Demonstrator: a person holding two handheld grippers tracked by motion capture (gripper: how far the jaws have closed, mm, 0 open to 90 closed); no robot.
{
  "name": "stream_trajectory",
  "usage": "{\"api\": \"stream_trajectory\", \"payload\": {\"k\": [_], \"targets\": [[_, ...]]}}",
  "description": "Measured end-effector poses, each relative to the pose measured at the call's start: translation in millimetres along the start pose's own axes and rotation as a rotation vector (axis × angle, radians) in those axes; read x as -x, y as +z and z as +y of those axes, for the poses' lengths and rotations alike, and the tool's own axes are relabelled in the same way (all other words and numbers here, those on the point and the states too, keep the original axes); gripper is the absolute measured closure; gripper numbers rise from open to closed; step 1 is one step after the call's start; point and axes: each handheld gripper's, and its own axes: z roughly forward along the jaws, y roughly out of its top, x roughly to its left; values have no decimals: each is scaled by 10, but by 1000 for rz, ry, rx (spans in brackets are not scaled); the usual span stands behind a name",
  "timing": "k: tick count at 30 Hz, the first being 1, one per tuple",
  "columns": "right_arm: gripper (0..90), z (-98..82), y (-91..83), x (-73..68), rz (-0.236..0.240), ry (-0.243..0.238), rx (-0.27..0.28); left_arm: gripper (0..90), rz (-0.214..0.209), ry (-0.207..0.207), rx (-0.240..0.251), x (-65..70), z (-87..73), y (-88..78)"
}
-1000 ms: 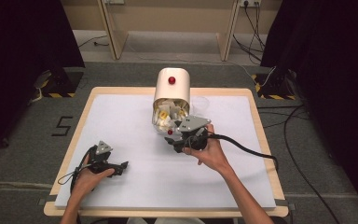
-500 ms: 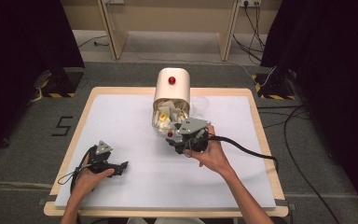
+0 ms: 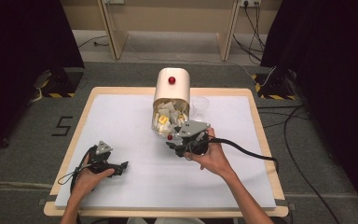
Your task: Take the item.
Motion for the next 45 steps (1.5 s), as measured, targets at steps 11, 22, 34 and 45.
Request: {"api": "stream_trajectory", "payload": {"k": [11,22,34,45], "targets": [[388,41,-60,21,-4,40,58,4,0,-1,1,0,0,1],[424,161,-55,268,-102,84,108,4,1,1,0,0,1,1],[493,218,190,444,-144,79,29,4,2,0,-1,1,1,2],[619,187,370,543,-140,97,-20,4,2,0,0,1,1,2]]}}
